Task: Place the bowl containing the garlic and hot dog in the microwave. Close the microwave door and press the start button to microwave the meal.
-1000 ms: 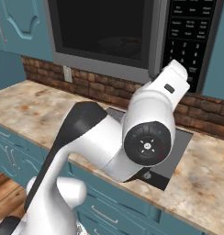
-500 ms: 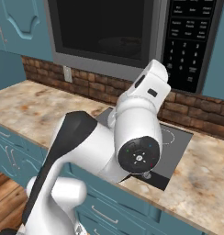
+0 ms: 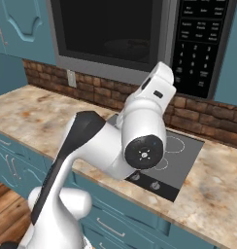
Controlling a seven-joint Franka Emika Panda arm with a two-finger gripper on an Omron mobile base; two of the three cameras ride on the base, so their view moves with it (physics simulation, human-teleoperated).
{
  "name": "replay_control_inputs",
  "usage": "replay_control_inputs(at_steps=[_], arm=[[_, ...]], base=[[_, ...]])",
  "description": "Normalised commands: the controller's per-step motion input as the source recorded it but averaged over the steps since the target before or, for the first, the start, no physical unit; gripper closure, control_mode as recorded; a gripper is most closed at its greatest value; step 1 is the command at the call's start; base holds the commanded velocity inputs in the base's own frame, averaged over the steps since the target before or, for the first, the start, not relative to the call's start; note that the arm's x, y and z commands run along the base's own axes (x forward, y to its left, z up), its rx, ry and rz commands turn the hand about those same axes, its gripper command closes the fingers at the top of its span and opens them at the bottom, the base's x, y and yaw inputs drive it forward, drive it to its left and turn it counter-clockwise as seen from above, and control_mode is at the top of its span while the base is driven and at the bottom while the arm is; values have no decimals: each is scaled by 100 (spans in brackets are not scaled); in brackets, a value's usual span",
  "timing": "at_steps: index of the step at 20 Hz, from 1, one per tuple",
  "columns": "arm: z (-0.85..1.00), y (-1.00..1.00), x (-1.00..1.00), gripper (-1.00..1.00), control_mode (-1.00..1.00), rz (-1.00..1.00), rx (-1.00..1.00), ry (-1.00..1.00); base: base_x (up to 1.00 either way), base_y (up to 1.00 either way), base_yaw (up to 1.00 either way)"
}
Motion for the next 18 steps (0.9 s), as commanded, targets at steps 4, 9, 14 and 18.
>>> replay_control_inputs(at_steps=[4, 9, 14, 18], arm=[[0, -16, 27, 100, -100, 0, -2, 0], [0, -48, 8, 100, -100, -1, 0, 0], [0, -3, 12, 100, -100, 0, -4, 0], [0, -1, 25, 100, -100, -2, -3, 0]], base=[[0, 0, 0], [0, 0, 0], [0, 0, 0], [0, 0, 0]])
